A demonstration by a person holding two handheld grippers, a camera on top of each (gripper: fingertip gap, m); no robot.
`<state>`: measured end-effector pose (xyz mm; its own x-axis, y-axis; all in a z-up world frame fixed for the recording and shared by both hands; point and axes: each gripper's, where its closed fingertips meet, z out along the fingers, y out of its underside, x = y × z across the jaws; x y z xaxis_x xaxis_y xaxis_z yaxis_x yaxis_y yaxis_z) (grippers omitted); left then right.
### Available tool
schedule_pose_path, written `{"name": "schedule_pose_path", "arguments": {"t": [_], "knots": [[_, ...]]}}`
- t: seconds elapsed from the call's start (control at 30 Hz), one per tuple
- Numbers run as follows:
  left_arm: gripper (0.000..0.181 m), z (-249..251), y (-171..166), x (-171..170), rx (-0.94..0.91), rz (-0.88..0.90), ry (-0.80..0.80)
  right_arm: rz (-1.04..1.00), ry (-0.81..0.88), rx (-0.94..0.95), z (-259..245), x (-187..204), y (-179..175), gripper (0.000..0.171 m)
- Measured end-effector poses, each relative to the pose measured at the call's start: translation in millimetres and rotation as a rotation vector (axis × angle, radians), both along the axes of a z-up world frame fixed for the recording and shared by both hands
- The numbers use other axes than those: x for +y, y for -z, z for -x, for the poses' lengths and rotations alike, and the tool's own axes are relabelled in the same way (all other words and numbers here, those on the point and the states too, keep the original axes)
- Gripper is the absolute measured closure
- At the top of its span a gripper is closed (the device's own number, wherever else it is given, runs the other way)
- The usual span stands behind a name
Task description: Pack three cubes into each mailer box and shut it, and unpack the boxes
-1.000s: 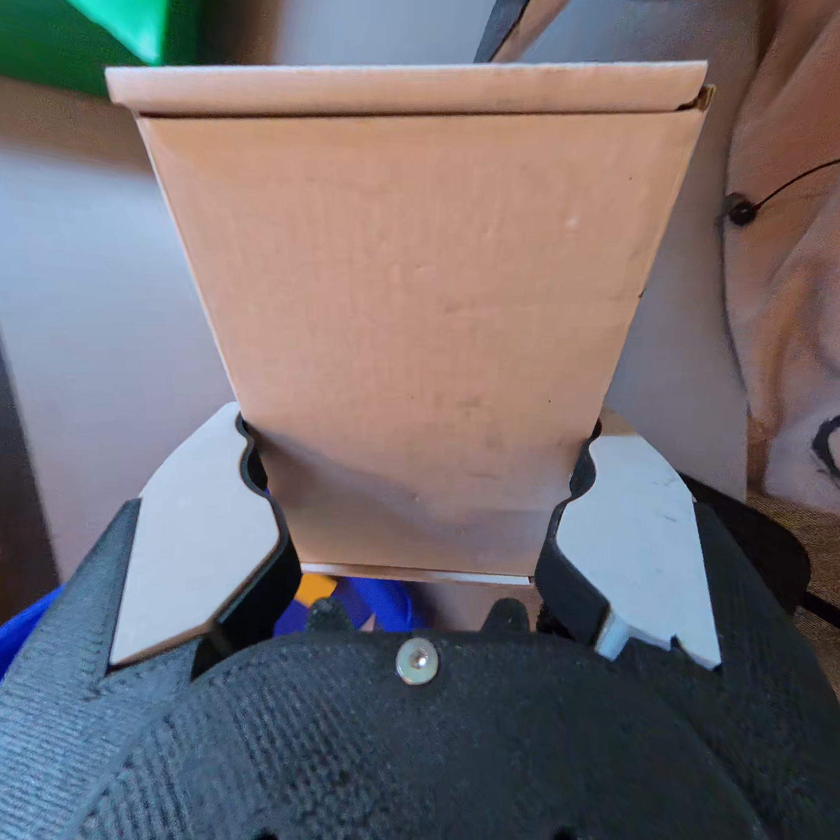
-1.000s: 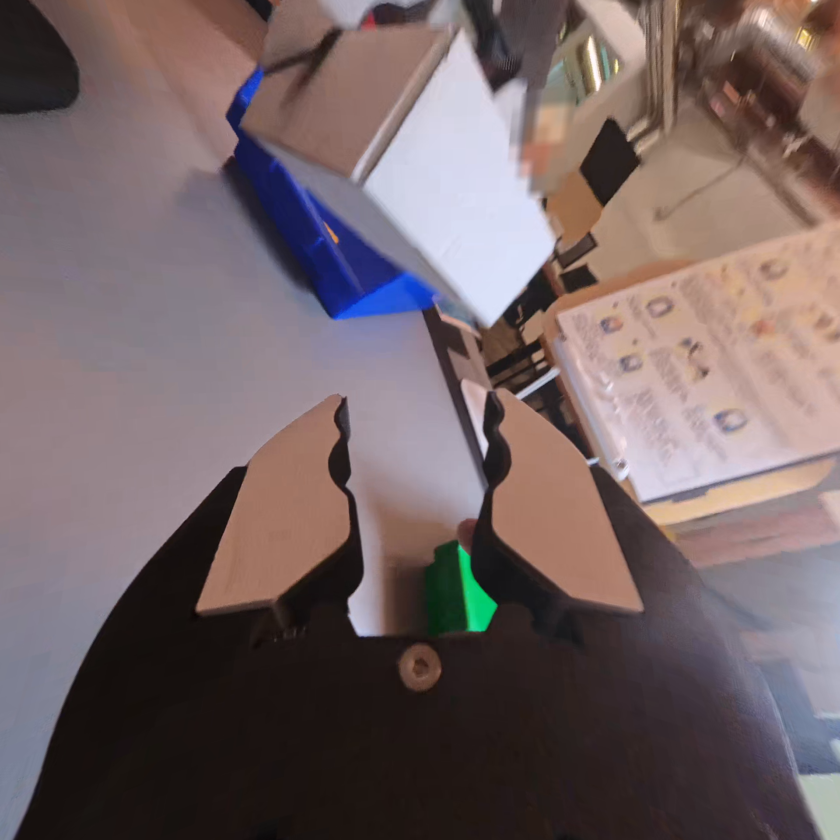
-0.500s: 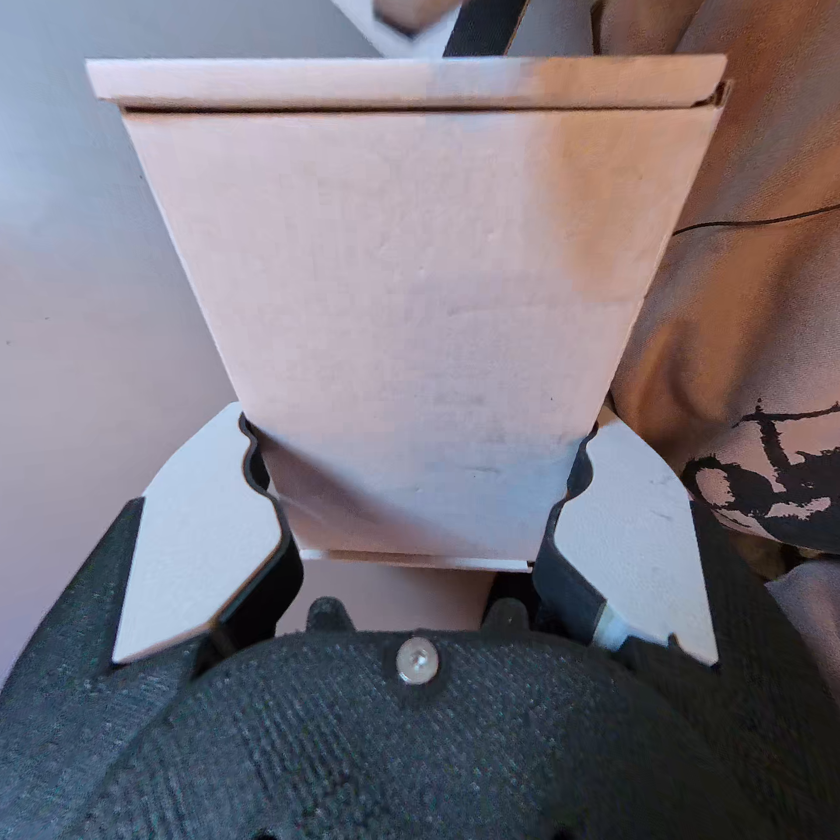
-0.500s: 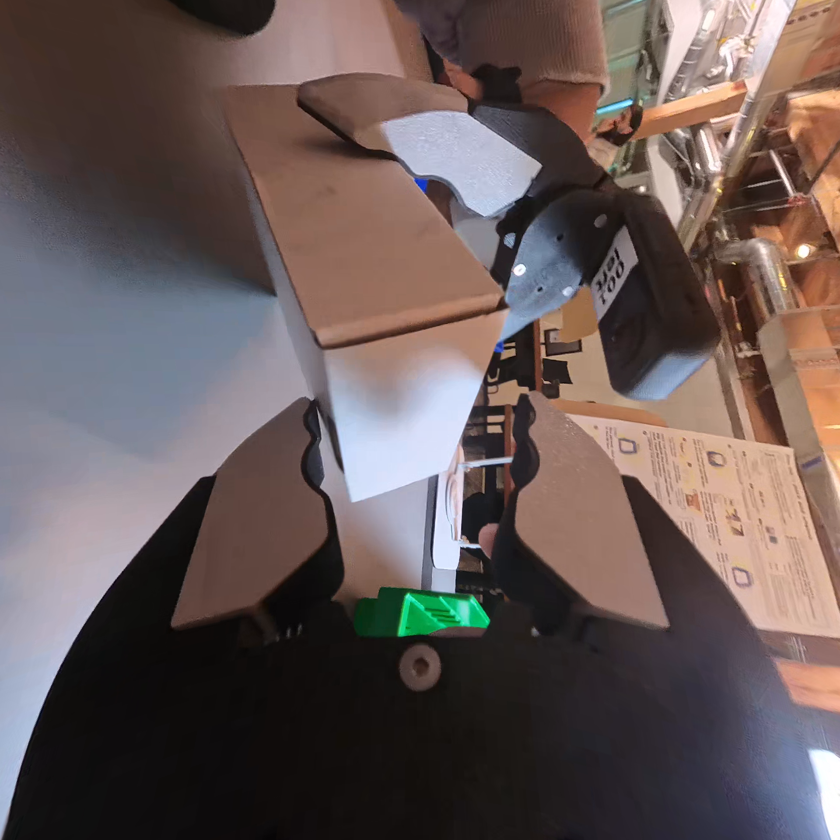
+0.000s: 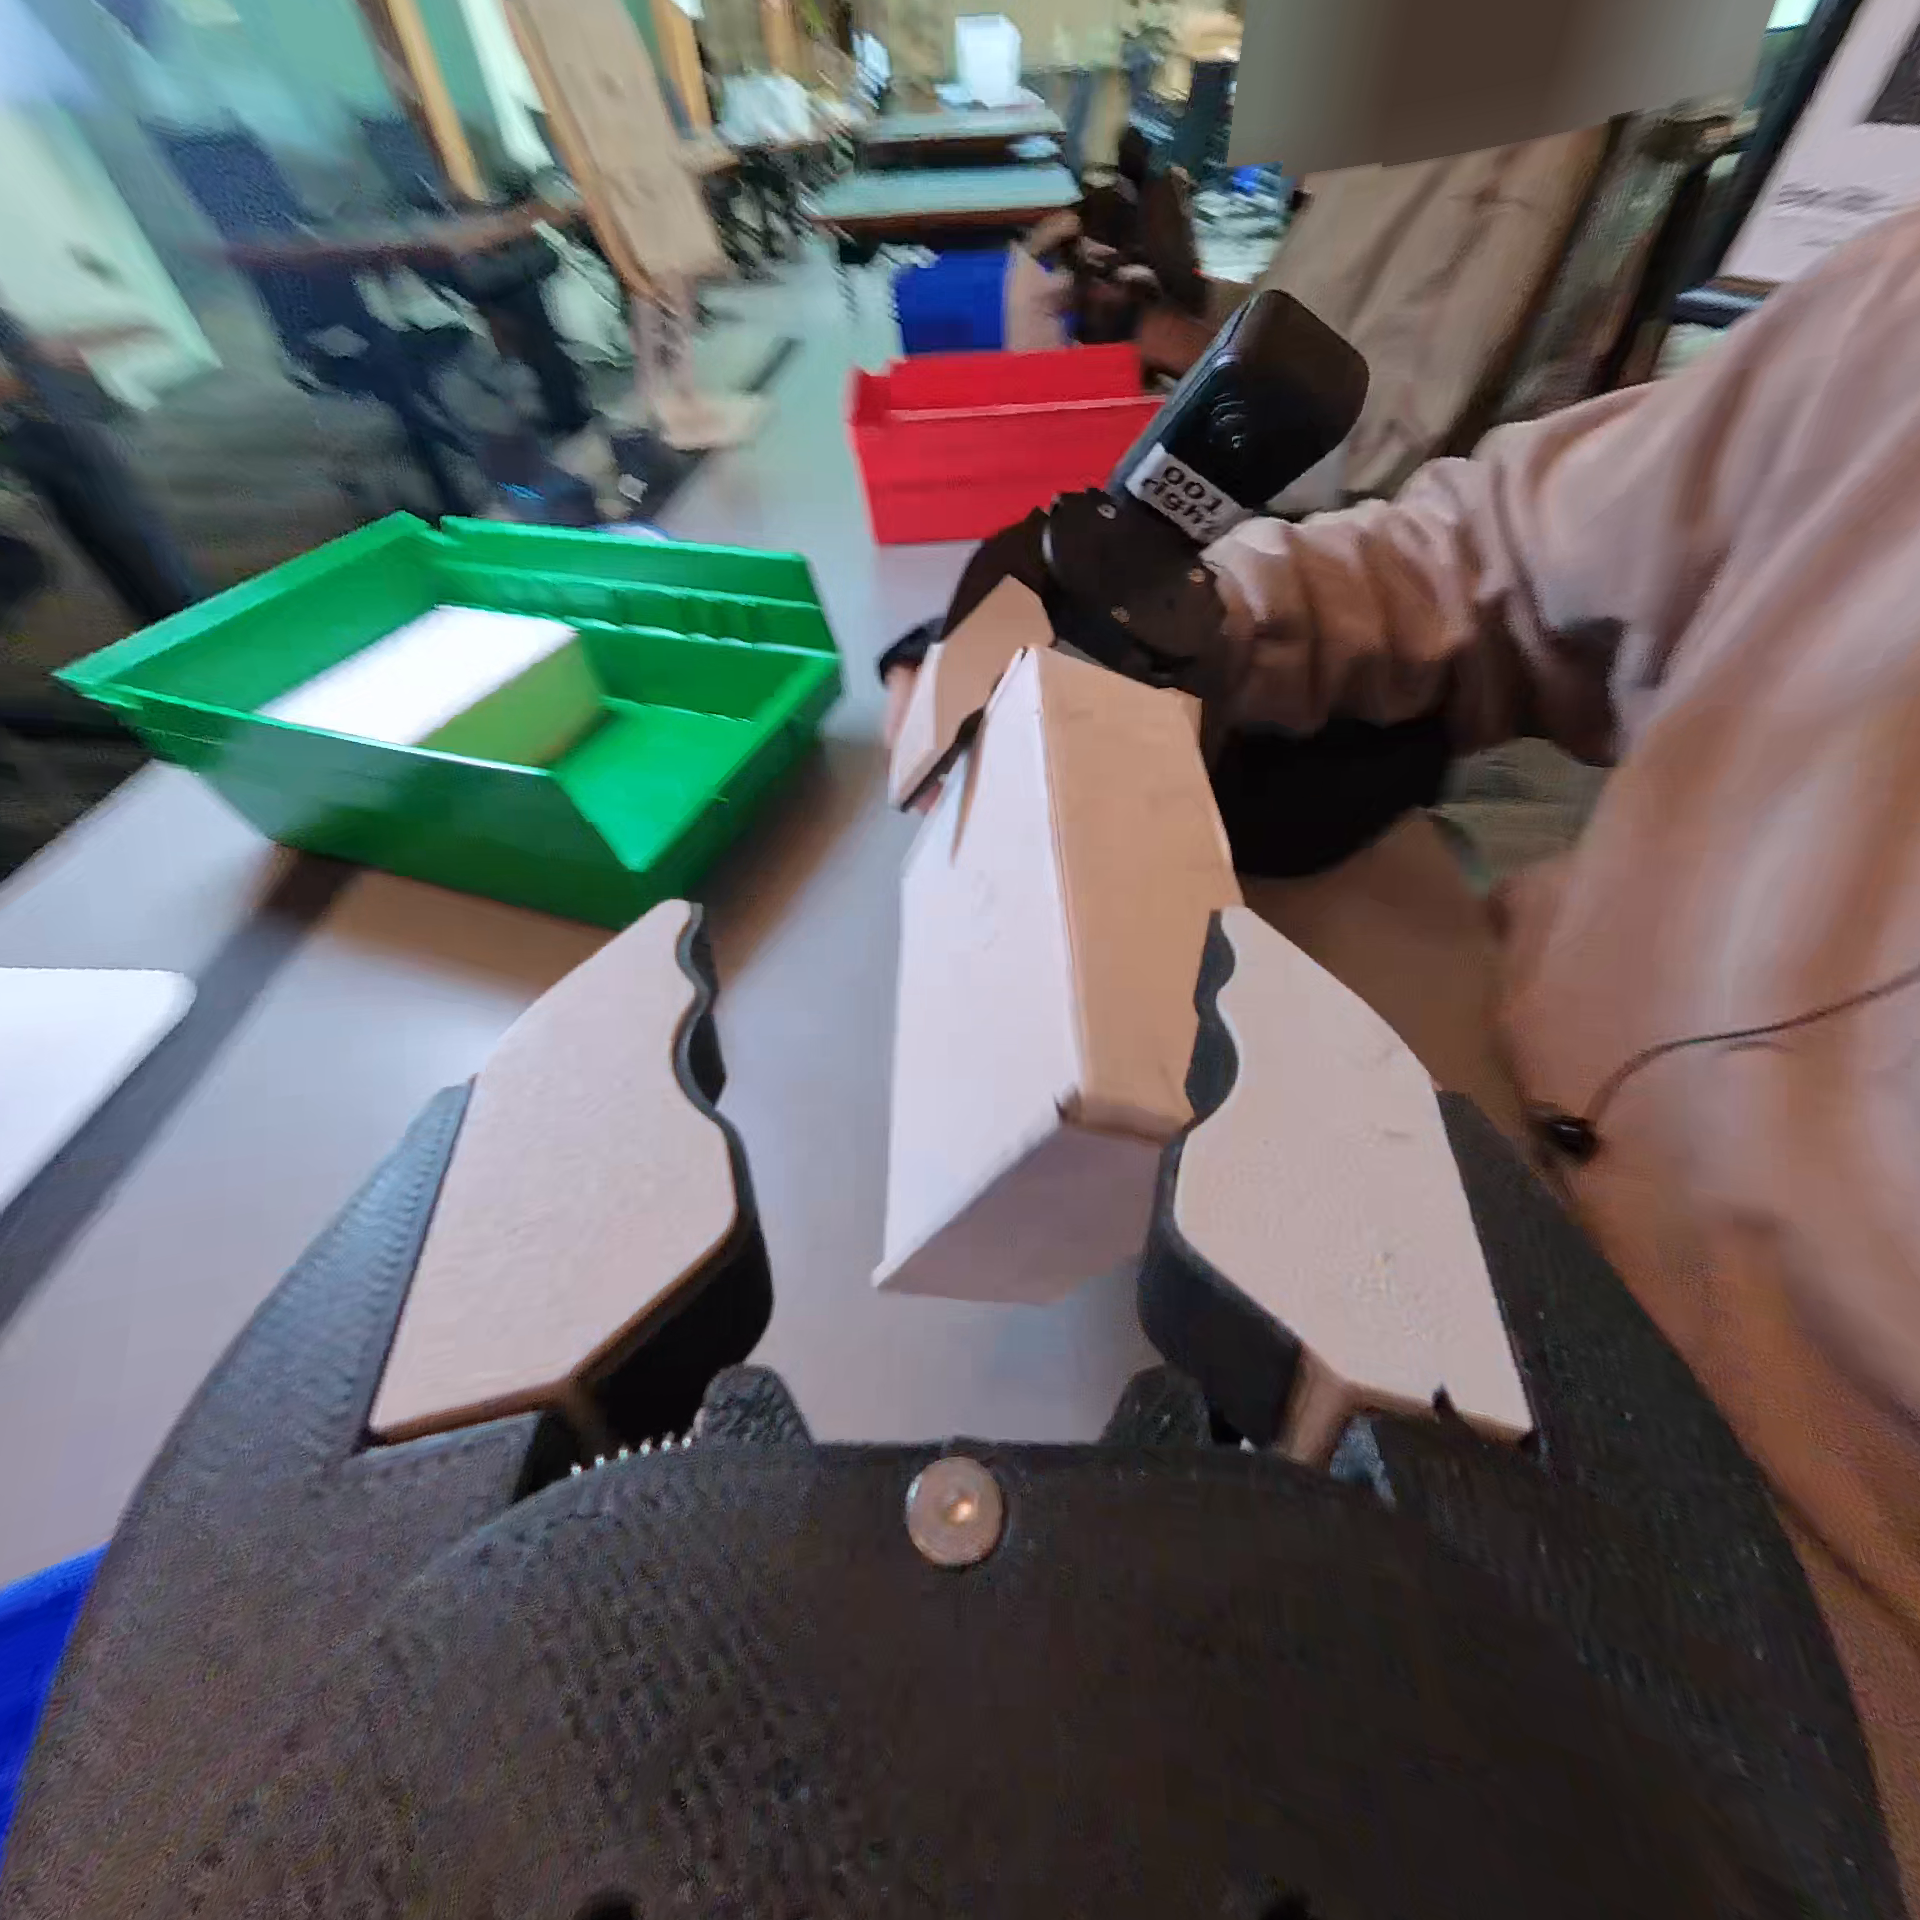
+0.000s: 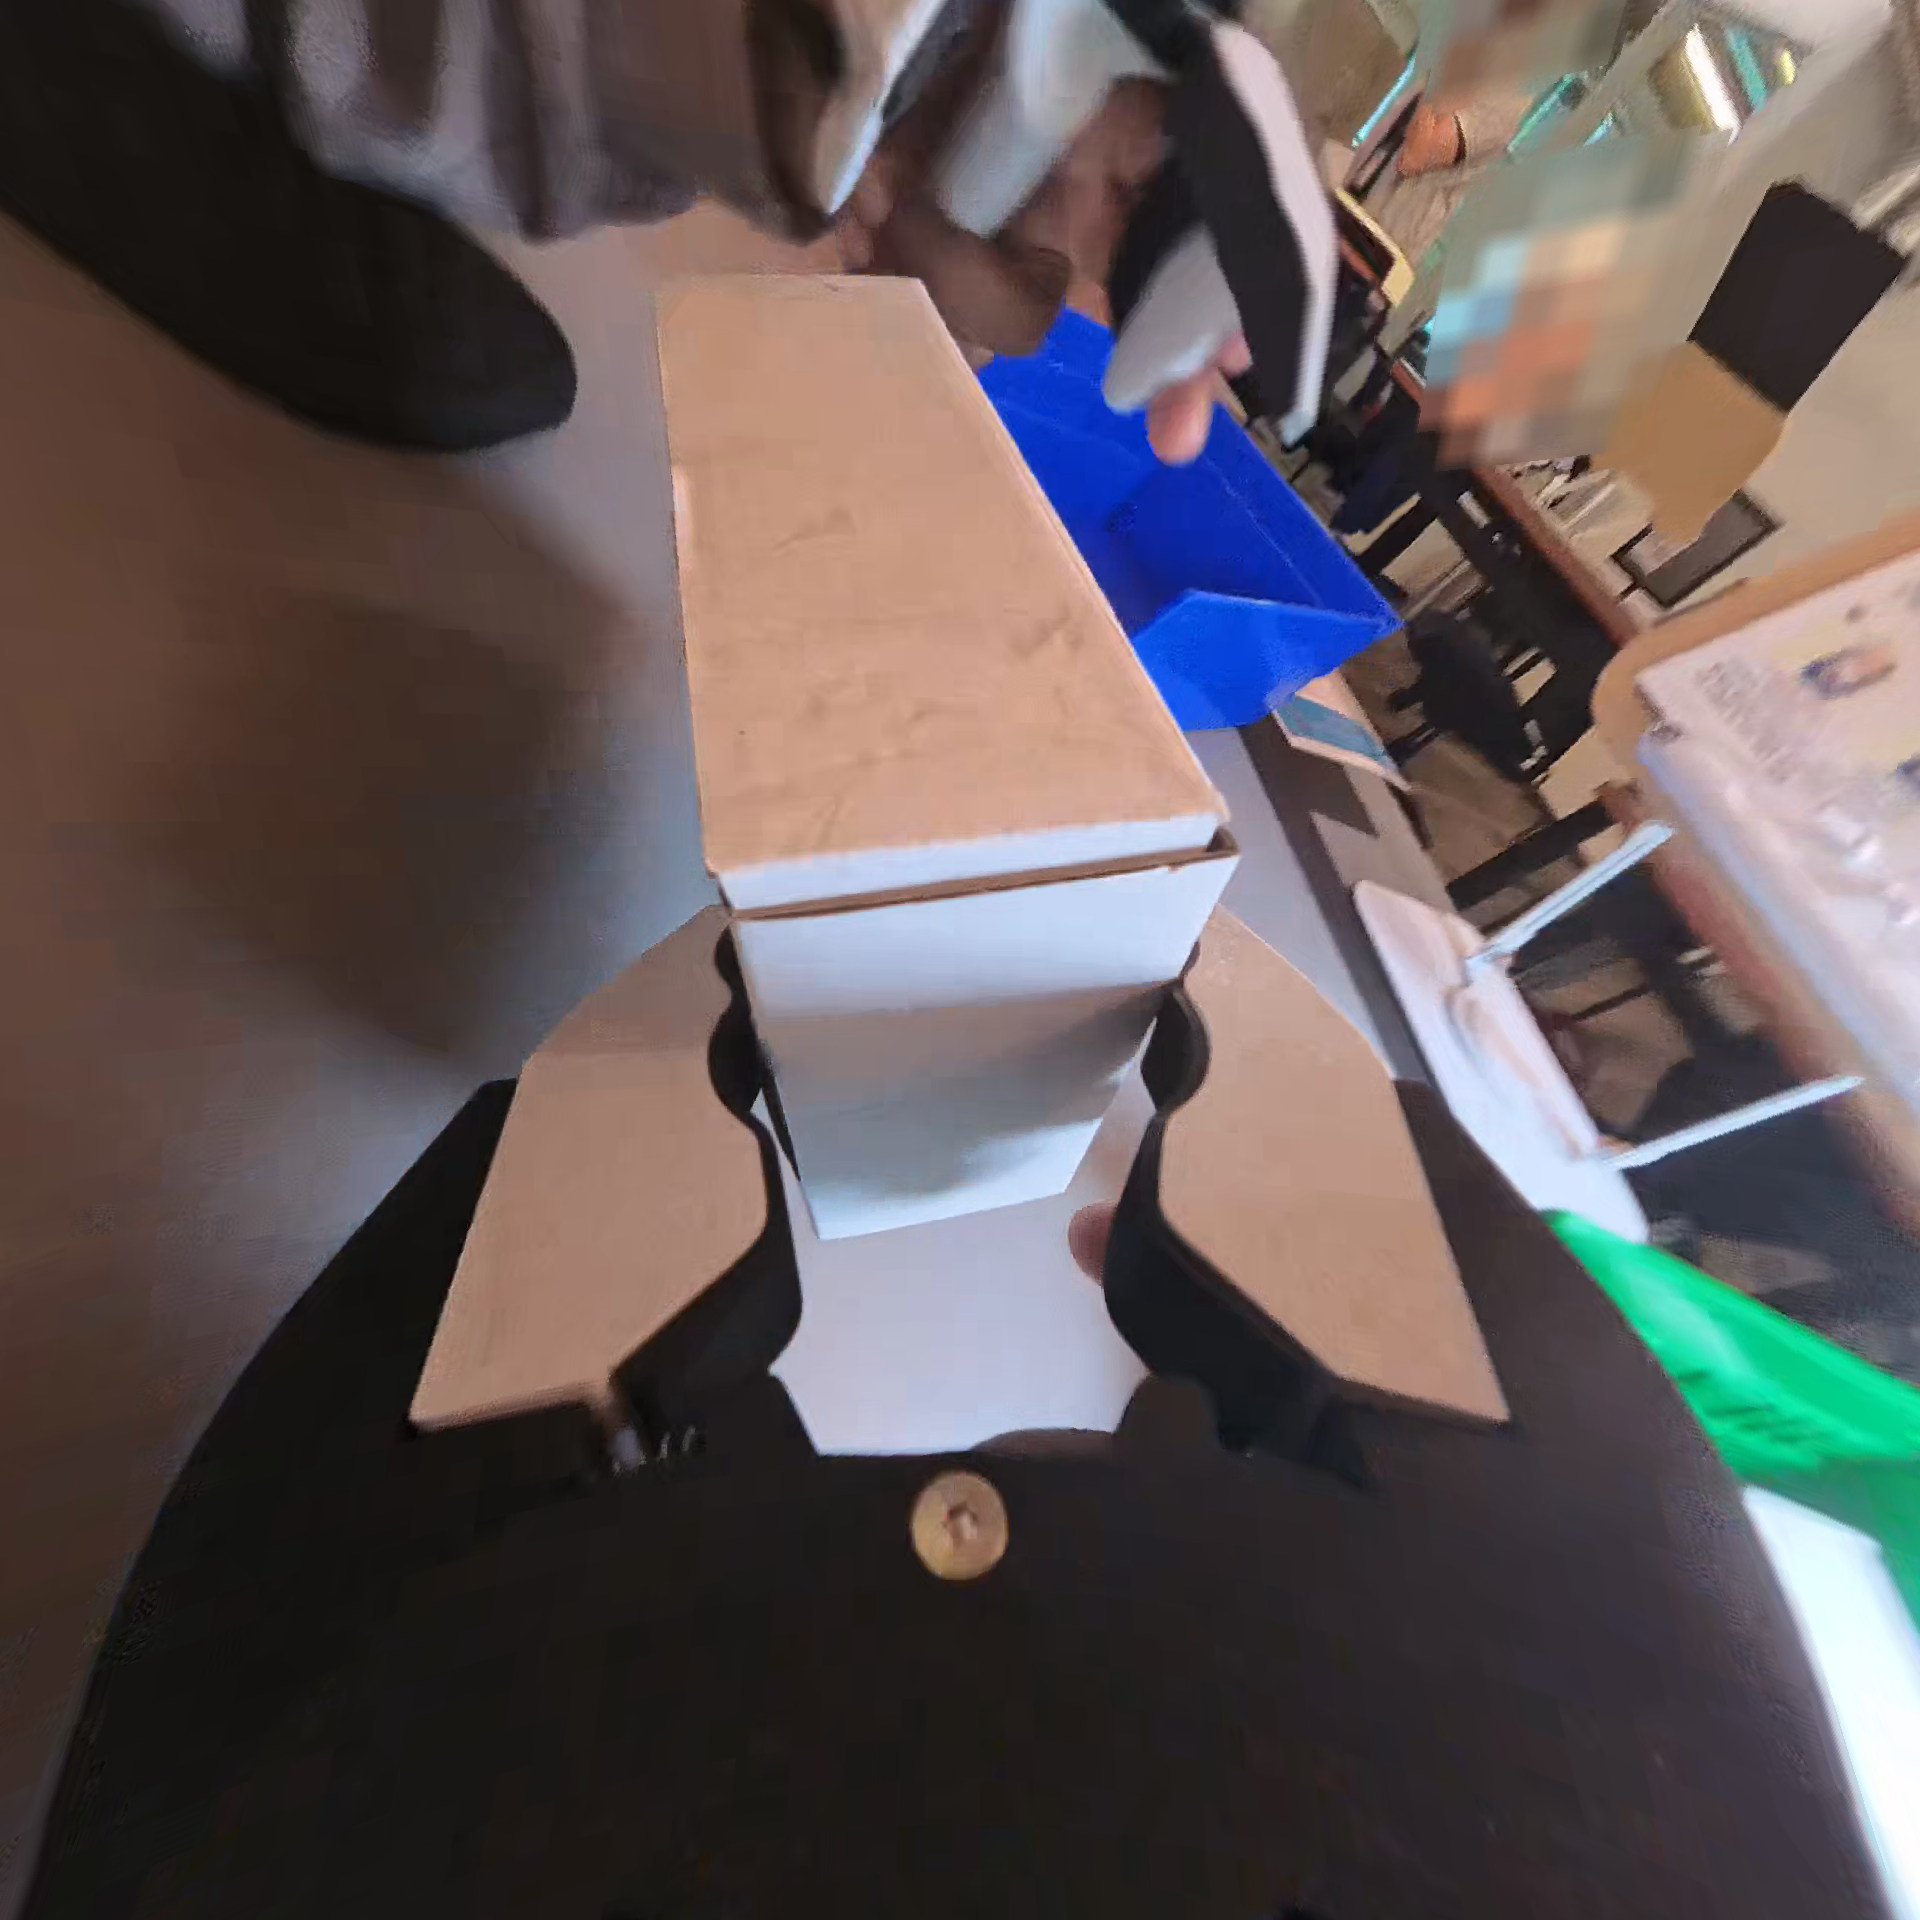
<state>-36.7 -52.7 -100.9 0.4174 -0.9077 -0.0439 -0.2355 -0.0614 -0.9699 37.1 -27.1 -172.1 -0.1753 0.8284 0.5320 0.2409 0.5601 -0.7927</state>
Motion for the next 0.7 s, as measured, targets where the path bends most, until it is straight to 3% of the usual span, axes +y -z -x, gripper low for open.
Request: {"name": "schedule_pose_path", "arguments": {"t": [0.03,0.1,0.23,0.37,0.47,0.7], "knots": [[0.100,7.4,-0.2,-0.4,-0.001,-0.072,-0.062,0.066,0.009,0.010,-1.7,5.3,-1.6,0.098],[0.107,15.3,8.3,-6.2,0.003,-0.128,-0.138,0.176,0.032,0.026,-3.6,16.3,-4.2,0.098],[0.097,10.4,26.6,-17.9,-0.098,-0.025,-0.158,0.329,0.036,0.030,-3.7,25.0,-0.1,0.098],[0.091,-5.8,54.0,-13.8,0.017,0.009,-0.158,0.461,-0.032,0.011,1.9,10.1,3.6,0.099],[0.105,-13.4,63.4,-4.9,0.066,0.022,-0.206,0.463,-0.050,-0.039,4.0,-0.9,11.6,0.099],[0.097,-19.0,88.7,-11.3,0.068,0.126,-0.159,0.495,-0.075,-0.069,-0.2,-2.2,18.6,0.100]]}}
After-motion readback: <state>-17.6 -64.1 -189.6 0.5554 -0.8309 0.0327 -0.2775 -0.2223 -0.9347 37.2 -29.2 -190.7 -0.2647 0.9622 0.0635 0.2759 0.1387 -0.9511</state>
